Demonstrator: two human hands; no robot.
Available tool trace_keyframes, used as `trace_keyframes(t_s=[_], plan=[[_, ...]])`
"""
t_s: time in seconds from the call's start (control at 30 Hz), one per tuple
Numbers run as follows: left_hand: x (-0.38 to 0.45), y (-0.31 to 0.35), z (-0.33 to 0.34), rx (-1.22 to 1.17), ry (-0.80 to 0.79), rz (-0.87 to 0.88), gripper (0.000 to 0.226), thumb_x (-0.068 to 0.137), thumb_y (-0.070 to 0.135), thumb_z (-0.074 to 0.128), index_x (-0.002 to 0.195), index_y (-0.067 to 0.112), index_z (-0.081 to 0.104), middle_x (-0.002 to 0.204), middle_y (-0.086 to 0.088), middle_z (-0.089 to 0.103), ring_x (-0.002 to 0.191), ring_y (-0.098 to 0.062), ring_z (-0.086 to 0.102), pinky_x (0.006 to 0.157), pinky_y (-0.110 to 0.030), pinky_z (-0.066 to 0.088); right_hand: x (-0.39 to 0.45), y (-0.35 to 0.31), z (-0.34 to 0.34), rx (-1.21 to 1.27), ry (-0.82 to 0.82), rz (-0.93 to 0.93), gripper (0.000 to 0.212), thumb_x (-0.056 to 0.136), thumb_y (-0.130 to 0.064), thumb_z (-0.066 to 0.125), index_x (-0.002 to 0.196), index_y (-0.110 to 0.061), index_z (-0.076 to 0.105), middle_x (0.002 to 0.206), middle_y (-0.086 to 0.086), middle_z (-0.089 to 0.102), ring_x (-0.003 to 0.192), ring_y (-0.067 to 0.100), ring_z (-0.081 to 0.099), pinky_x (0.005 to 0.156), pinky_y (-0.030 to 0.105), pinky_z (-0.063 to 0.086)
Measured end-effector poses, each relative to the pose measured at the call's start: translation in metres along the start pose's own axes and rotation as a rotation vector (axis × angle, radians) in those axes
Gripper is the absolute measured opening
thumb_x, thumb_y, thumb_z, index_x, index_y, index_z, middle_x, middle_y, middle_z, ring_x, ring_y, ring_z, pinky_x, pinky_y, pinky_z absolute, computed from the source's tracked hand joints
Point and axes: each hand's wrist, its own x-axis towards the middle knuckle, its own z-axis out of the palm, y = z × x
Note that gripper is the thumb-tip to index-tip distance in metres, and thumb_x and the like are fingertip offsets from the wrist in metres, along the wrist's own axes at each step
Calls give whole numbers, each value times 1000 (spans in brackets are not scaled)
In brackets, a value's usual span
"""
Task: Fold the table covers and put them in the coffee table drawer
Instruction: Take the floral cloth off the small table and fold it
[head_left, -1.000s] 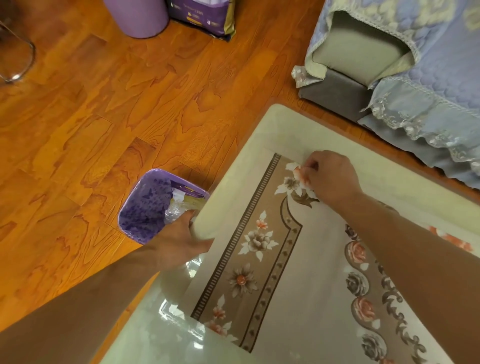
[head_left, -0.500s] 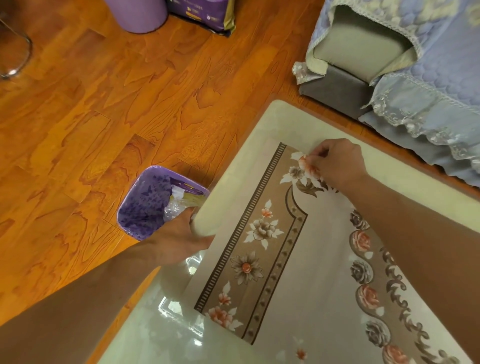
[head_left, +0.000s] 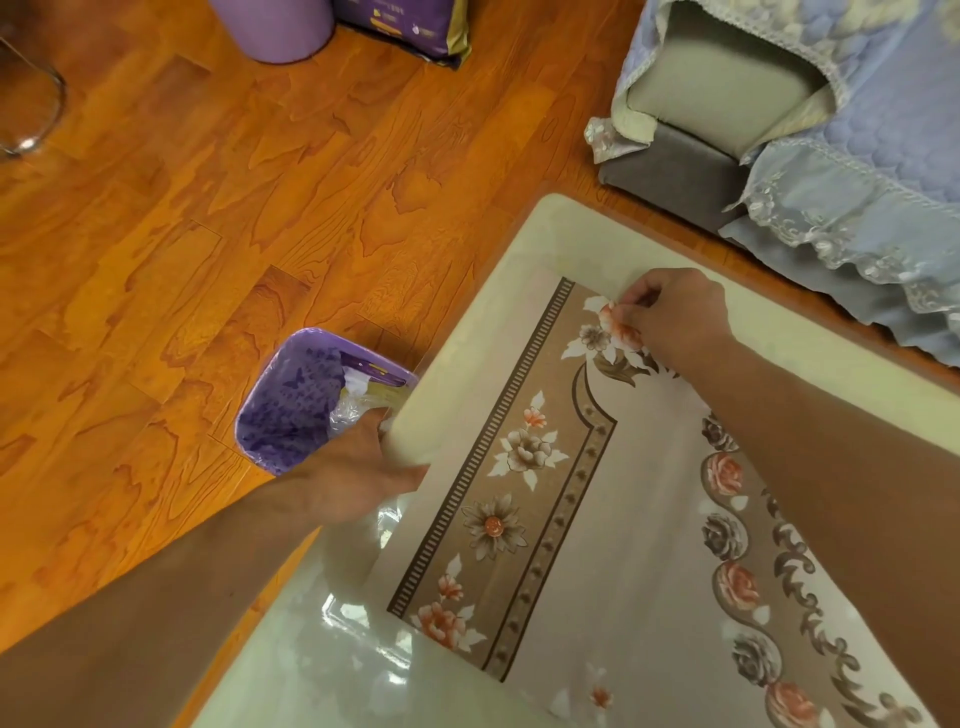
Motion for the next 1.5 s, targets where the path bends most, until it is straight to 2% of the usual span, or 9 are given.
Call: trace_keyframes(t_s=[0.13, 0.23, 0.5, 0.67, 0.93, 1.07, 1.2, 1.3, 1.5], plan=[[-39, 29, 30, 420, 532, 493, 64, 86, 18, 63, 148, 21, 46, 149, -2, 40, 137, -21, 38, 118, -43, 33, 1, 4, 2, 14, 2, -18, 6, 88, -19, 75, 83, -19, 72, 77, 2, 71, 69, 17, 69, 65, 27, 57], [-71, 29, 94, 835, 318, 893, 55, 100, 35, 43, 153, 21, 42, 161, -11, 31, 149, -32, 27, 123, -46, 22, 0, 4, 4, 31, 27, -3, 6, 88, -19, 74, 83, -20, 73, 78, 1, 71, 68, 16, 68, 66, 27, 59], [-50, -24, 131, 1038, 278, 789, 67, 99, 54, 44, 159, 31, 29, 168, -12, 15, 156, -36, 9, 121, -60, 20, -1, 9, 11, -14, 66, -69, 3, 91, -22, 70, 94, -21, 70, 94, -2, 68, 88, 15, 65, 65, 15, 46], [-54, -21, 132, 1096, 295, 778, 69, 98, 55, 43, 160, 29, 27, 169, -13, 13, 155, -38, 8, 121, -62, 16, -82, 9, 50, -163, 403, -327, 26, 89, -14, 60, 114, -10, 66, 117, 14, 59, 103, 32, 51, 88, 36, 40], [-59, -18, 135, 1144, 258, 731, 67, 104, 57, 31, 162, 28, 16, 169, -13, 7, 156, -36, 3, 121, -60, 17, -258, 66, 87, -310, 76, -324, 38, 98, -22, 52, 135, -13, 53, 145, 10, 44, 133, 32, 38, 112, 47, 35], [-102, -16, 136, 880, 443, 398, 71, 98, 54, 48, 159, 23, 25, 163, -14, 23, 149, -36, 23, 117, -56, 28, -254, 72, 85, -390, 66, -356, 39, 99, -32, 51, 135, -16, 53, 146, 7, 44, 135, 30, 37, 110, 44, 33], [-135, -28, 123, 142, 573, -45, 64, 90, 40, 72, 143, 22, 42, 140, -7, 41, 122, -26, 44, 99, -41, 43, -253, 74, 91, -410, 101, -346, 39, 99, -33, 49, 133, -16, 56, 144, 8, 46, 134, 30, 38, 106, 45, 33], [-128, -27, 110, -392, 600, -111, 41, 87, 33, 78, 120, 26, 55, 120, 0, 57, 107, -20, 61, 92, -38, 54, -253, 75, 92, -400, 127, -363, 39, 98, -33, 51, 133, -15, 56, 143, 8, 46, 134, 31, 38, 107, 47, 34], [-121, -29, 84, -253, 480, 22, 39, 90, 22, 76, 126, 24, 61, 102, 10, 64, 94, -5, 63, 80, -22, 51, -253, 76, 94, -390, 188, -383, 38, 95, -29, 59, 130, -15, 58, 141, 8, 47, 130, 31, 39, 104, 48, 35]])
